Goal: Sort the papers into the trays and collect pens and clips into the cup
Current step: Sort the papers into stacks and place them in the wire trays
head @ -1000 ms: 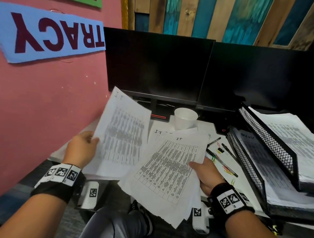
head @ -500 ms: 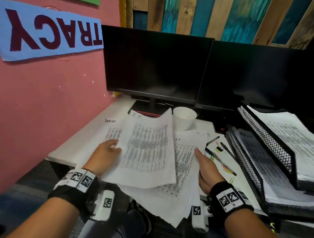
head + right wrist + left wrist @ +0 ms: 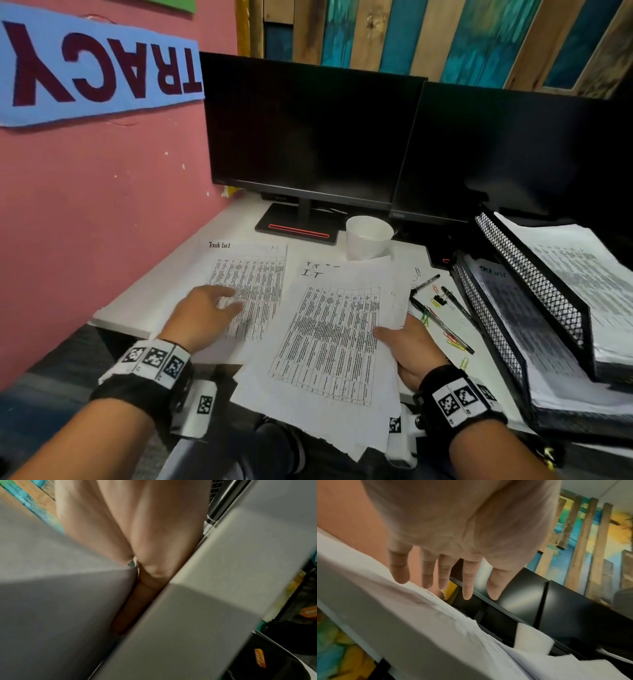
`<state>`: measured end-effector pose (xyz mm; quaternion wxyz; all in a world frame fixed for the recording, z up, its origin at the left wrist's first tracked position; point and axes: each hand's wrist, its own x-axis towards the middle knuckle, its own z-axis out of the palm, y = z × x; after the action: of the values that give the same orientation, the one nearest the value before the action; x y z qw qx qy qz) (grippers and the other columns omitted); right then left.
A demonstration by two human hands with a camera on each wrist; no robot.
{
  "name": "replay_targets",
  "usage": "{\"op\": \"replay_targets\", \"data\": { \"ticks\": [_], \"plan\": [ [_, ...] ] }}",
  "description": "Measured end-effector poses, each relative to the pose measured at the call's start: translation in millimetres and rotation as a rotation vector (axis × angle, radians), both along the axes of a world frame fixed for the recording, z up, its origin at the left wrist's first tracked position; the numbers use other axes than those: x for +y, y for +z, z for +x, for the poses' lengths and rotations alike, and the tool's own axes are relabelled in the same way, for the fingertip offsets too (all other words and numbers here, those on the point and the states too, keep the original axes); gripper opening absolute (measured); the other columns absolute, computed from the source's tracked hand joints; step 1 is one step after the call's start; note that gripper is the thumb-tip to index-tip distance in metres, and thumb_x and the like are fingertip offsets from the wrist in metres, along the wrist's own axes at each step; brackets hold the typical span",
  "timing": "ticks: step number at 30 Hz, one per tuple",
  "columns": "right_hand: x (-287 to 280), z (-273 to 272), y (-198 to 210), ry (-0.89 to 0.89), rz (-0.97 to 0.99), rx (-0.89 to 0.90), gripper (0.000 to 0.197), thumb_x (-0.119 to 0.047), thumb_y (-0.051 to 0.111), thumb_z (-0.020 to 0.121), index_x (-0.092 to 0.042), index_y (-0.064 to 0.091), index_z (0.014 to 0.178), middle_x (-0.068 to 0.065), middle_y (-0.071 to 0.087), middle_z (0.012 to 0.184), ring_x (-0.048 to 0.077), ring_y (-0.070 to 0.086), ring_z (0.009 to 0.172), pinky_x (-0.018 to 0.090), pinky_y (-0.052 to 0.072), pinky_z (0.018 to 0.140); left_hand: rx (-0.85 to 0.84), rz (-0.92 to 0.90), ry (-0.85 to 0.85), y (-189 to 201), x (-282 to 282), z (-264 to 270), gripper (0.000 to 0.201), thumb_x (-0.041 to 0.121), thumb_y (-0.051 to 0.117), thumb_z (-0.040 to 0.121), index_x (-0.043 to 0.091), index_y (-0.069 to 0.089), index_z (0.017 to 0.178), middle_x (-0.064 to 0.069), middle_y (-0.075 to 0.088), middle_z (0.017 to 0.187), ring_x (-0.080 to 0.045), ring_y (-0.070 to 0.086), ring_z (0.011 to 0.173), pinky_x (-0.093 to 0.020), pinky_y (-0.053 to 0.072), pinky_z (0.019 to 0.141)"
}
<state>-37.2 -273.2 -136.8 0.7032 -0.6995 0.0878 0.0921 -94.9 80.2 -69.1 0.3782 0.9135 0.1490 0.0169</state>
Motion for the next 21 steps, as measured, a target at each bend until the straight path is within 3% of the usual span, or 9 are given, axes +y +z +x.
{"op": "replay_targets", "data": {
  "ticks": [3, 5, 8, 11, 13, 16, 19, 20, 21],
  "plan": [
    [-0.3, 0.3, 0.5, -0.010, 0.003, 0.012, 0.040, 0.008, 0.064, 0.095, -0.013, 0.069, 0.129, 0.010, 0.078, 0.120, 0.035, 0.074, 0.110, 0.060, 0.055, 0.102, 0.041, 0.023, 0.103, 3.1, 25.2, 0.4, 0.034, 0.049, 0.073, 0.090, 0.037, 0.070, 0.122, -0.004, 0.066, 0.141, -0.024, 0.063, 0.126, -0.042, 0.048, 0.107],
    [-0.1, 0.5, 0.6, -0.012, 0.003, 0.014, 0.041, 0.009, 0.064, 0.094, -0.012, 0.069, 0.130, 0.010, 0.078, 0.120, 0.035, 0.074, 0.110, 0.059, 0.055, 0.102, 0.071, 0.071, 0.136, 3.5, 36.1, 0.9, 0.043, 0.058, 0.077, 0.079, 0.043, 0.069, 0.118, -0.003, 0.065, 0.142, -0.026, 0.064, 0.125, -0.048, 0.050, 0.108],
    [0.5, 0.4, 0.3, -0.006, -0.004, 0.010, 0.042, 0.010, 0.064, 0.094, -0.012, 0.069, 0.129, 0.009, 0.078, 0.121, 0.034, 0.074, 0.111, 0.059, 0.055, 0.102, 0.184, 0.190, 0.080, 0.2, 33.6, 0.0, 0.069, 0.057, 0.085, 0.070, 0.040, 0.063, 0.133, -0.005, 0.059, 0.143, -0.029, 0.063, 0.120, -0.050, 0.051, 0.106],
    [0.8, 0.5, 0.4, -0.004, -0.009, 0.014, 0.042, 0.009, 0.065, 0.094, -0.014, 0.070, 0.129, 0.008, 0.078, 0.121, 0.034, 0.074, 0.112, 0.060, 0.055, 0.103, 0.184, 0.274, 0.047, -4.8, 25.3, 0.3, 0.083, 0.050, 0.088, 0.066, 0.037, 0.057, 0.142, -0.008, 0.049, 0.149, -0.033, 0.055, 0.131, -0.049, 0.048, 0.111],
    [0.7, -0.1, 1.4, -0.009, -0.012, 0.022, 0.041, 0.008, 0.066, 0.094, -0.013, 0.069, 0.128, 0.009, 0.078, 0.120, 0.035, 0.074, 0.111, 0.060, 0.055, 0.102, 0.132, 0.189, 0.046, -6.3, 21.1, 1.9, 0.087, 0.030, 0.090, 0.071, 0.032, 0.052, 0.148, -0.011, 0.037, 0.154, -0.033, 0.054, 0.132, -0.045, 0.044, 0.114],
    [1.5, -2.2, 3.0, -0.012, -0.011, 0.027, 0.041, 0.008, 0.065, 0.094, -0.012, 0.069, 0.129, 0.010, 0.078, 0.120, 0.035, 0.074, 0.111, 0.060, 0.055, 0.101, 0.060, 0.012, 0.106, -8.2, 21.9, 3.5, 0.091, 0.003, 0.084, 0.078, 0.029, 0.043, 0.156, -0.014, 0.025, 0.160, -0.029, 0.054, 0.121, -0.040, 0.041, 0.114],
    [2.3, -3.5, 5.3, -0.020, -0.007, 0.025, 0.041, 0.009, 0.065, 0.095, -0.011, 0.068, 0.131, 0.010, 0.078, 0.121, 0.034, 0.074, 0.110, 0.059, 0.056, 0.101, -0.008, -0.137, 0.138, -9.6, 31.2, 1.6, 0.076, -0.003, 0.078, 0.083, 0.028, 0.055, 0.148, -0.016, 0.045, 0.156, -0.027, 0.057, 0.121, -0.037, 0.046, 0.102],
    [2.4, -3.6, 5.7, -0.024, -0.012, 0.026, 0.041, 0.009, 0.064, 0.095, -0.011, 0.068, 0.131, 0.010, 0.077, 0.121, 0.034, 0.074, 0.110, 0.058, 0.056, 0.101, -0.010, -0.197, 0.130, -8.3, 34.7, -0.1, 0.067, -0.003, 0.076, 0.085, 0.027, 0.062, 0.143, -0.012, 0.053, 0.152, -0.023, 0.060, 0.115, -0.033, 0.048, 0.095],
    [2.2, -3.2, 5.1, -0.028, -0.016, 0.027, 0.041, 0.009, 0.064, 0.095, -0.011, 0.067, 0.131, 0.010, 0.077, 0.121, 0.034, 0.074, 0.110, 0.058, 0.056, 0.101, -0.001, -0.233, 0.119, -5.8, 37.7, -2.9, 0.058, -0.003, 0.074, 0.088, 0.027, 0.067, 0.137, -0.009, 0.060, 0.145, -0.018, 0.065, 0.098, -0.029, 0.050, 0.083]
  ]
}}
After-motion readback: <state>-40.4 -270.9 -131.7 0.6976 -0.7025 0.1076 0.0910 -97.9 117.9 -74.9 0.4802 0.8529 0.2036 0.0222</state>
